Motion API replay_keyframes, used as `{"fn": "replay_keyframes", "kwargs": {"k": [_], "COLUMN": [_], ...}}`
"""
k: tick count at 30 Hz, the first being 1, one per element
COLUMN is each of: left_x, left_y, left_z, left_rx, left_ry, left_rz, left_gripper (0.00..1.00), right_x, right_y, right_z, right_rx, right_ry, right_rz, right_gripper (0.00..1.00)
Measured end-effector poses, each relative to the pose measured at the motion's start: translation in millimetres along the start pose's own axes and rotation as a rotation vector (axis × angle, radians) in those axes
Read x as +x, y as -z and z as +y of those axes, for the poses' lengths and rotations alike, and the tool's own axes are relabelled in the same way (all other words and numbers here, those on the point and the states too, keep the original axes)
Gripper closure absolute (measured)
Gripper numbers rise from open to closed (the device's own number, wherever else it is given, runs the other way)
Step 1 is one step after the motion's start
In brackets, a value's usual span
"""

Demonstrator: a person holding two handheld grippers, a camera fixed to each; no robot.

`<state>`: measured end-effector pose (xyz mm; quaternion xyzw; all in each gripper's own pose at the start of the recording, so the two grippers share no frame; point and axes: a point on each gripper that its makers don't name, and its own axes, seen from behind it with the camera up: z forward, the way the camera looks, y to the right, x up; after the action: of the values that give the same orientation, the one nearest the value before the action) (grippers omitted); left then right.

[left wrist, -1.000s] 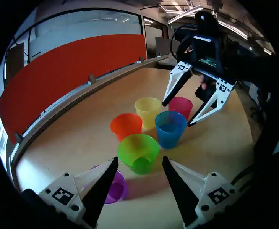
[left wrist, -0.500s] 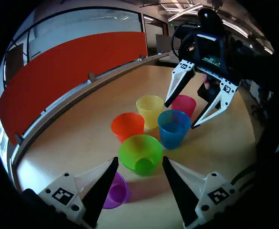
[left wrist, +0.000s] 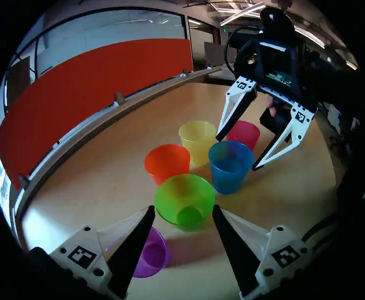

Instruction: Pour water

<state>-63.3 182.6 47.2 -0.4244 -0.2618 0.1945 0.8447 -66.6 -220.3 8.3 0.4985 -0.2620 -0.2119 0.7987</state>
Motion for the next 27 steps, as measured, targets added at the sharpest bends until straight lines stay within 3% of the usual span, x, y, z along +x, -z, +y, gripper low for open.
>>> {"fn": "replay_keyframes", "kwargs": {"k": [27], "left_x": [2], "left_y": [-16.9], "left_z": [-2.5], "left_rx": [-0.002], "left_ry": [-0.002], "left_rz": [-0.005], "left_gripper": [0.15], "right_x": [-7], "right_y": [-13.4], "right_z": [-2], "right_rx": [0.011], "right_ry": [-0.013], "right_rz": [-0.020], "right_gripper": [0.00]}}
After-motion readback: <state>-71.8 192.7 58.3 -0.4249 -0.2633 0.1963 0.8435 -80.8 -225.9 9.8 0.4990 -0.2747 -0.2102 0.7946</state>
